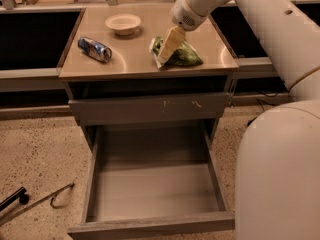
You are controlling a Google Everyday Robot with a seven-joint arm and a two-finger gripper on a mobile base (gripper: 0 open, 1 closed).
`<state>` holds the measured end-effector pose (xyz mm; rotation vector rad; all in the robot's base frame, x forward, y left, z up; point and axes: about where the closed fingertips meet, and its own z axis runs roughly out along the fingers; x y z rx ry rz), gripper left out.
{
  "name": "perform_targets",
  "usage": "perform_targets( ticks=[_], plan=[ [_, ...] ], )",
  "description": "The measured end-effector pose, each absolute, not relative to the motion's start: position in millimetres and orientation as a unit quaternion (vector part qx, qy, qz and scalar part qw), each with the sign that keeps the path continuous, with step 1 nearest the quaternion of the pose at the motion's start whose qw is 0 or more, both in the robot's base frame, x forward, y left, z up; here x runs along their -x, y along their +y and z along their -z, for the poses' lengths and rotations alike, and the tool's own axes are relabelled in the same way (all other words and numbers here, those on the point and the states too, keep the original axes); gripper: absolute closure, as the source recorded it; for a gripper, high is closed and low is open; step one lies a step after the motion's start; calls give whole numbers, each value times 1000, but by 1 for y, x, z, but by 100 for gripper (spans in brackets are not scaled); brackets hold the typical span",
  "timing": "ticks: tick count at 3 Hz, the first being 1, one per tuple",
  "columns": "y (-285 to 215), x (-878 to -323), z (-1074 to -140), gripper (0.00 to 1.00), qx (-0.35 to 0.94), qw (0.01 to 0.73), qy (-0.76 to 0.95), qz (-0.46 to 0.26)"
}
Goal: Place green jalapeno chip bag into middle drawer
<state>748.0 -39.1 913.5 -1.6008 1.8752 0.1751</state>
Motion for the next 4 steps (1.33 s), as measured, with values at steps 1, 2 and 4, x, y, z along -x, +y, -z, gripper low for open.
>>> perform_targets(
  ticks=[1,2,4],
  plan=[
    [-41,-764,-892,0,607,324,723,-64],
    [-59,-783,-879,0,595,320,735,-49],
    [-77,-801,-847,0,580,309,752,-51]
  ],
)
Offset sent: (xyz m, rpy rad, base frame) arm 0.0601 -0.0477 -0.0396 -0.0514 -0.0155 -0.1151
